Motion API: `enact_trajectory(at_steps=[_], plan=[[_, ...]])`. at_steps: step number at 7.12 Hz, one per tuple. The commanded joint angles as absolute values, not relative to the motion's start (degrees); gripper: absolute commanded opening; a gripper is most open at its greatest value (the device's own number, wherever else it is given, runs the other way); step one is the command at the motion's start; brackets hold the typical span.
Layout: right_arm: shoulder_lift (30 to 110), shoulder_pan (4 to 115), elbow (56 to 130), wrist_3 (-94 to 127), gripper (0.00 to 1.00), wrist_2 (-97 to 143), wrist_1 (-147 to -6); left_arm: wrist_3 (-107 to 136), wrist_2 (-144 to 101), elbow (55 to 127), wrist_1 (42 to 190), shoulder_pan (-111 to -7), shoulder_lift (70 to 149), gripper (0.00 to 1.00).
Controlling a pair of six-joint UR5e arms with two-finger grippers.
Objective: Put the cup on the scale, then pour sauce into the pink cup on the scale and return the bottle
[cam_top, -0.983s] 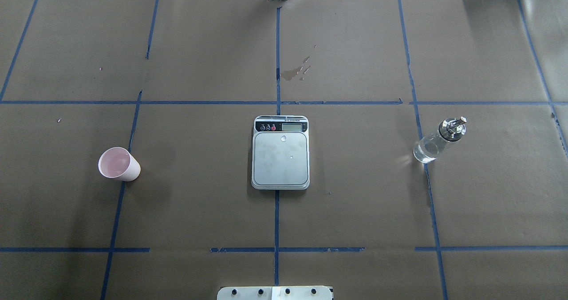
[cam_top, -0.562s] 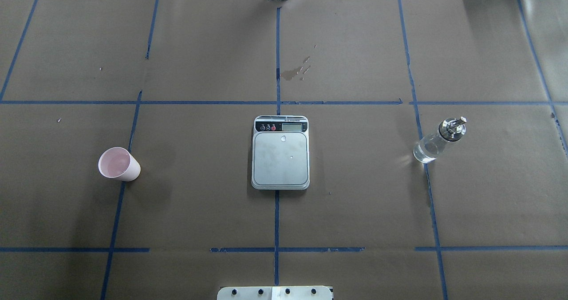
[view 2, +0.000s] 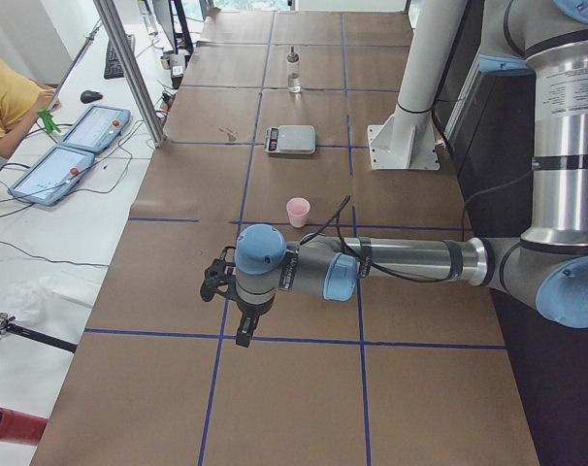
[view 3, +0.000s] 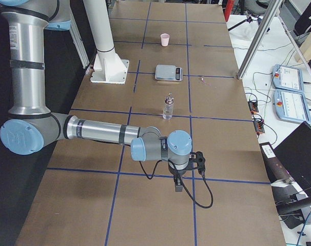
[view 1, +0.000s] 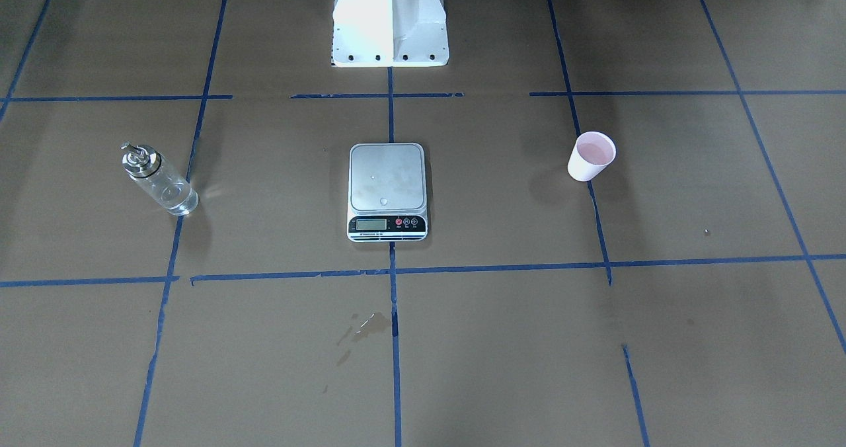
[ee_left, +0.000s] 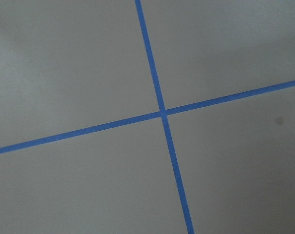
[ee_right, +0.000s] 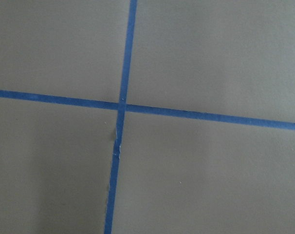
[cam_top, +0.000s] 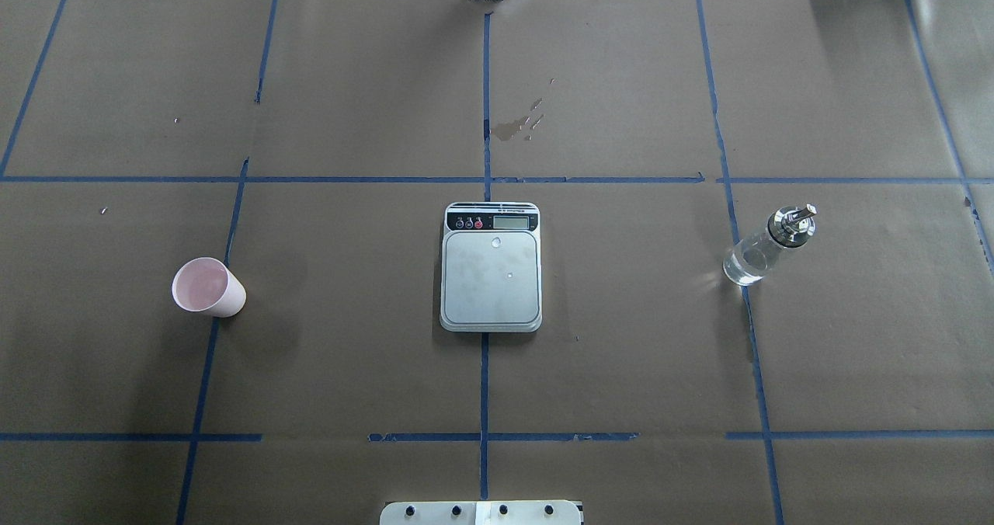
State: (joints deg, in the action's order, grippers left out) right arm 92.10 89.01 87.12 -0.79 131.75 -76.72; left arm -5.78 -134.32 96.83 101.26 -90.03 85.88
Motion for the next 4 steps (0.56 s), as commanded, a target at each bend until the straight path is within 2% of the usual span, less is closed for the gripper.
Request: enact_trajectory(at_steps=[1,2,4], plan=[[91.7,86.9,87.4,-0.3,1.0,132.1,-66.6,-5.2,-134.2,99.5,105.5,-88.8,88.8,1.0],[91.6,86.9,87.5,1.3,1.0,131.9,-62.3,-5.4,-133.9,98.9,112.5,-88.7,92.3,1.0],[91.5,86.9,87.7,10.5,1.0,133.1,-59.8,-0.3,-135.3,95.2,127.4,-88.0,92.4,1.0]])
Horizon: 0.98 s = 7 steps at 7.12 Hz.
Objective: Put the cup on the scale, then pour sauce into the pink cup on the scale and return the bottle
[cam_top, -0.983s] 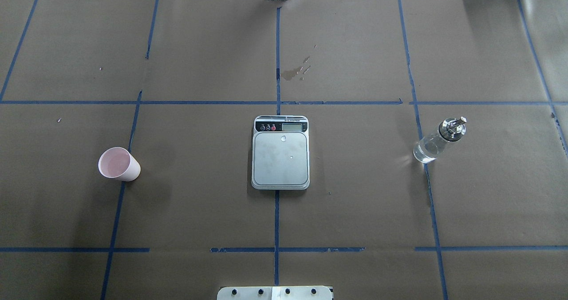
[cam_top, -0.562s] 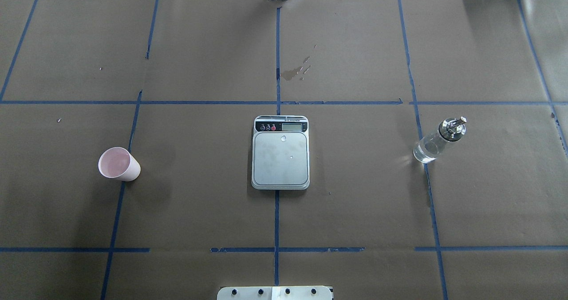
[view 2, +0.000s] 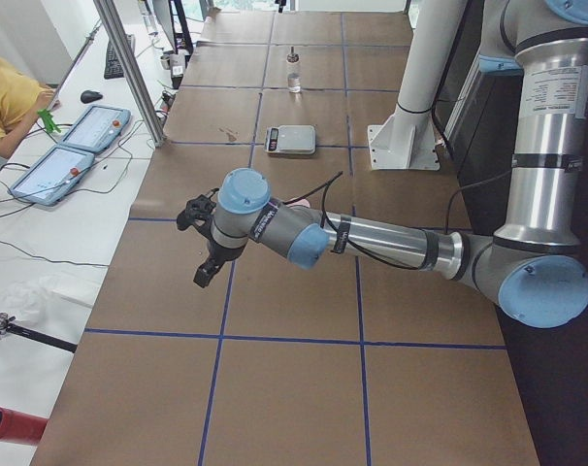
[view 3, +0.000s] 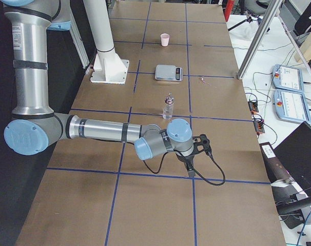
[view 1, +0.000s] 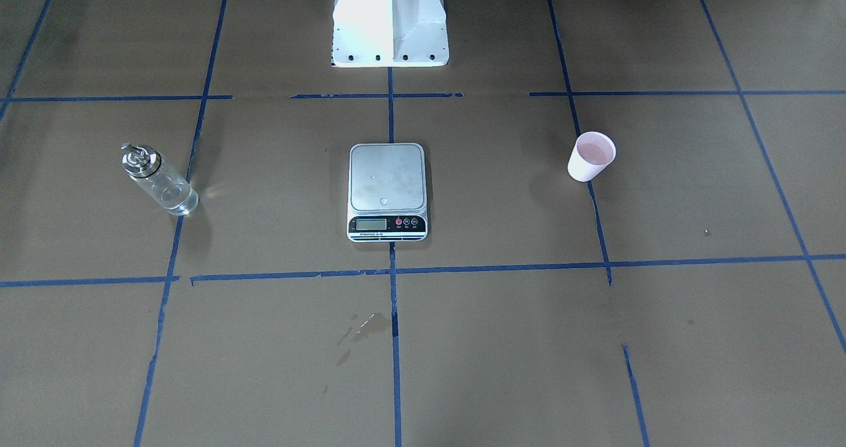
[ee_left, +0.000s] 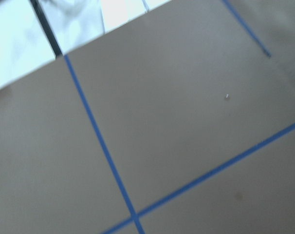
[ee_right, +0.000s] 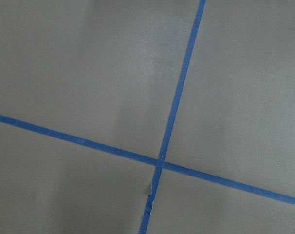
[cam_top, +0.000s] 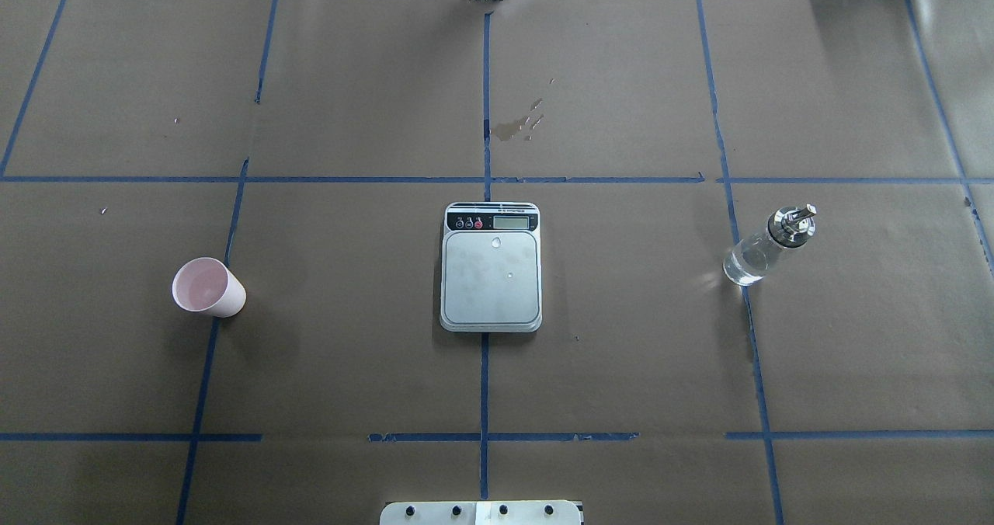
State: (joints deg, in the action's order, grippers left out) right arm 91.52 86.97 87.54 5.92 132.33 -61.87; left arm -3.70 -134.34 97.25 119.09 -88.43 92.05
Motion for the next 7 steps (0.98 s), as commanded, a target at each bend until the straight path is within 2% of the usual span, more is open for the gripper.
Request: enact_trajectory(at_steps=[1,3,4,5,7], plan=[[91.7,86.9,87.7,10.7,1.0,135.0,-58.3,3.7,-139.1,94.1,130.0,-87.9,91.4,1.0],[91.9,86.9,87.7,11.3,1.0,137.7,-55.8,15.7,-139.3,96.8,141.8,-83.2,89.1,1.0],[92.4,86.7,87.3,11.7,1.0,137.8,-53.7,25.6,-141.0,97.9,144.4,-77.5,89.1,1.0],[93.1,86.7,87.4,11.6,1.0,137.8,-53.7,33.0,-134.9,102.3,144.4,-71.1,88.4,1.0],[93.4,86.7,87.3,11.6,1.0,137.7,-53.7,47.2,-118.6,109.9,144.2,-53.9,83.0,1.0]])
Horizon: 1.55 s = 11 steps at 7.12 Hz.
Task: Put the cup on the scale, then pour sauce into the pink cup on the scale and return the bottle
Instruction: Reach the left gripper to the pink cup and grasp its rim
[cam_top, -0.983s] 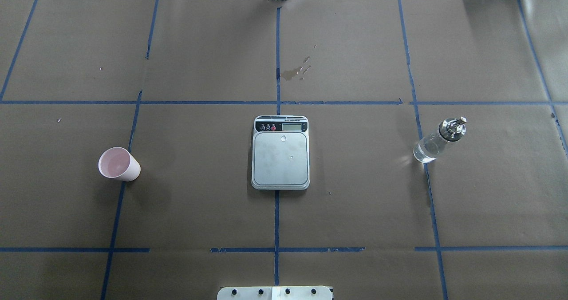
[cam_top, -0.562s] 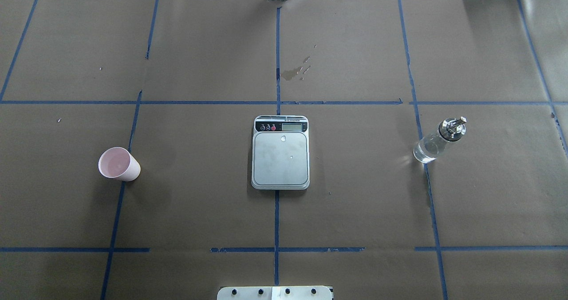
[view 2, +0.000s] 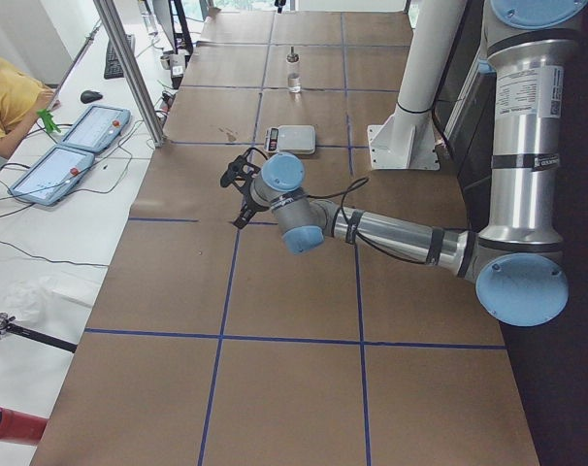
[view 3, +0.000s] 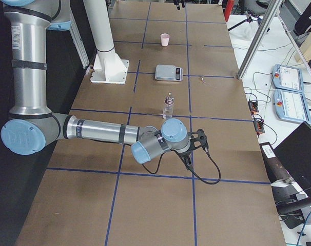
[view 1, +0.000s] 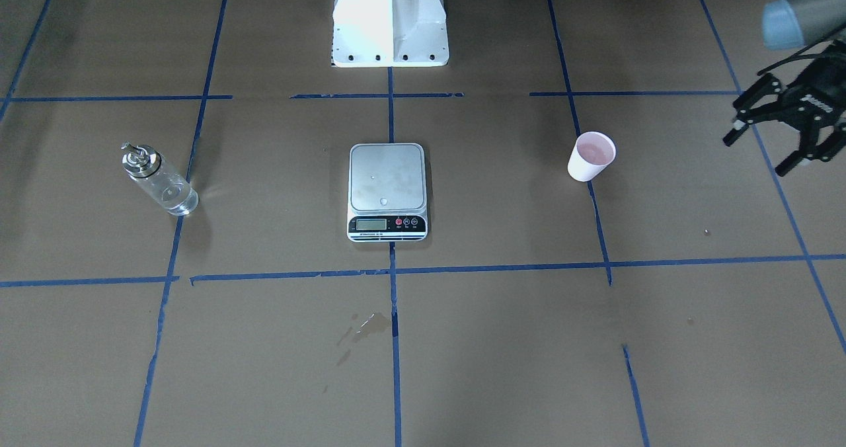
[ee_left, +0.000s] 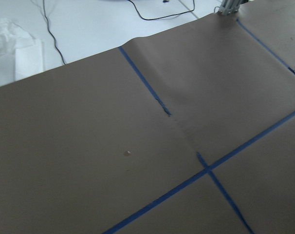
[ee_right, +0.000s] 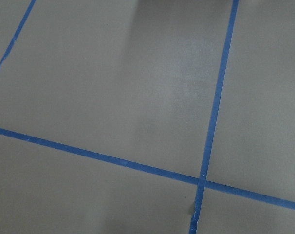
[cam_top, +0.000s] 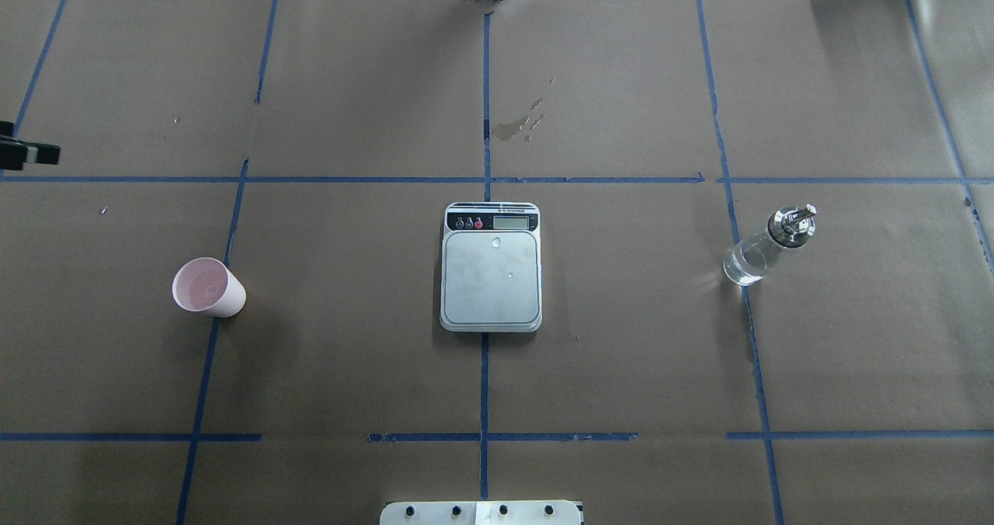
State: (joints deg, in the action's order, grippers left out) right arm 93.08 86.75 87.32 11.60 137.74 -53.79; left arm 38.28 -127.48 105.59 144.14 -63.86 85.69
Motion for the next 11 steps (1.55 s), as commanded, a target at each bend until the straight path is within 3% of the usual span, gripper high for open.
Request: enact_trajectory(at_steps=[1,3,9,10,11], plan=[[93.5,86.7,87.3,11.6,1.0,137.6,-53.7,56.2,-107.9,110.7,144.0,-43.7,82.4,1.0],[94.0,86.7,87.3,11.6,1.0,137.6,-53.7,61.8,-100.5,110.7,139.2,-36.8,82.2,0.63],[94.4,86.7,87.4,11.6,1.0,137.7,-53.7,61.5,-97.3,110.4,136.4,-35.1,81.5,0.59],[94.4,86.7,87.3,11.6,1.0,137.7,-53.7,61.5,-97.3,110.4,136.4,-34.7,81.6,0.55],[94.4,86.7,87.3,11.6,1.0,137.7,-53.7,61.5,-97.2,110.4,136.4,-34.5,81.7,0.32]])
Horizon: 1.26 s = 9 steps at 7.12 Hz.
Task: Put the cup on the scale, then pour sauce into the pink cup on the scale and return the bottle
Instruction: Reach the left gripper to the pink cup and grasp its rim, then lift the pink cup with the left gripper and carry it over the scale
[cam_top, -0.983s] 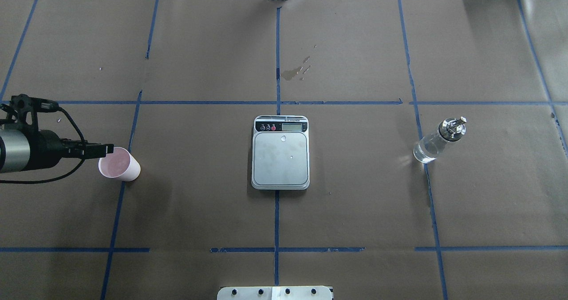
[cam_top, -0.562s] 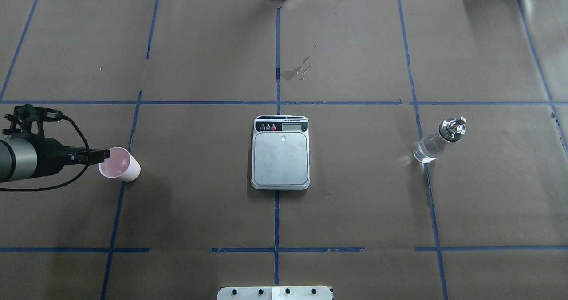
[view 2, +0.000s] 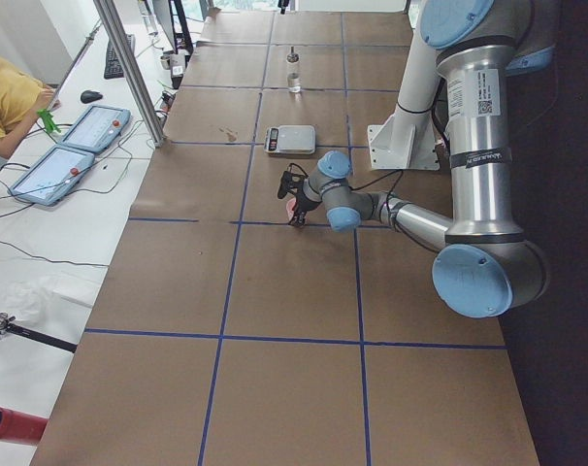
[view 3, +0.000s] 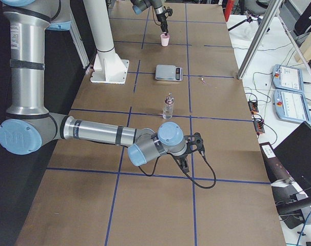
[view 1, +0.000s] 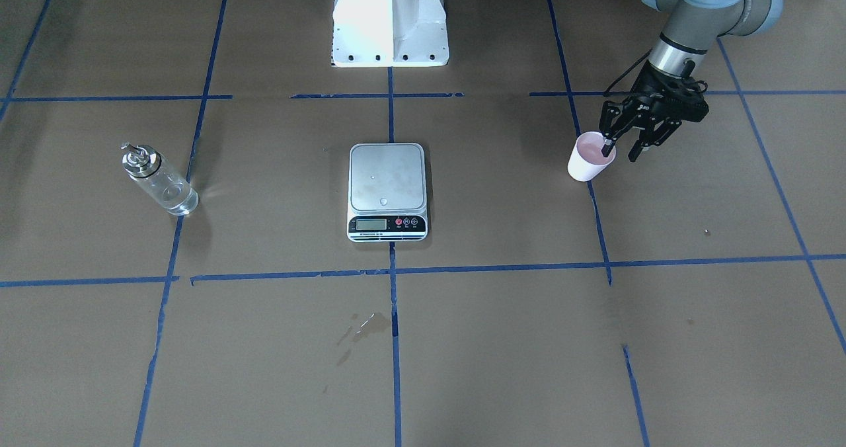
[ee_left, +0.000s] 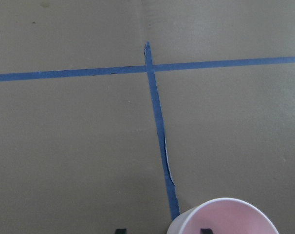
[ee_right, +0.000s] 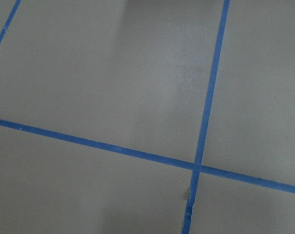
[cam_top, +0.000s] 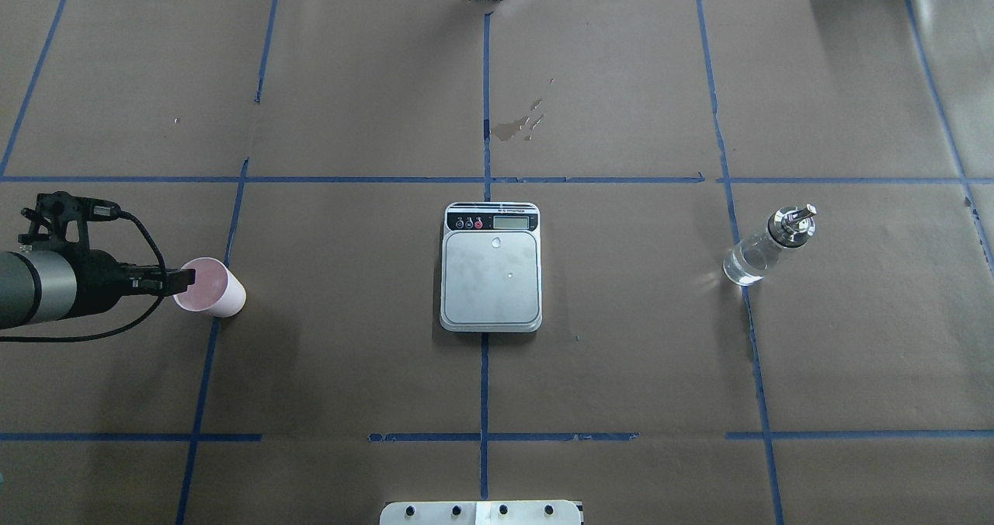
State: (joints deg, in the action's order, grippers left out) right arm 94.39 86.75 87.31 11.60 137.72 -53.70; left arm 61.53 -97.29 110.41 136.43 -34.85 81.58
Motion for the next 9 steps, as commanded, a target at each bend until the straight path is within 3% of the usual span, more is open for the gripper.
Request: enact_trajectory(at_steps=[1,2,6,8,9], plan=[[94.4,86.7,87.3,11.6,1.0,137.7,-53.7,61.5,-97.2,110.5,136.4,-34.5,81.8,0.1],[94.4,86.7,87.3,11.6,1.0,137.6,-53.7,61.5,-96.8,110.5,136.4,-34.2,81.8,0.0],[95.0,86.7,87.4,11.6,1.0,137.7,-53.7,60.6,-96.0,114.3,135.0,-35.3,82.5,0.0],[95.0,86.7,87.5,11.6,1.0,137.7,-53.7,60.8,-94.8,114.3,128.2,-35.7,90.6,0.0],[95.0,86.7,87.5,11.7,1.0,137.7,-53.7,61.2,-92.5,114.0,119.0,-35.6,98.3,0.0]])
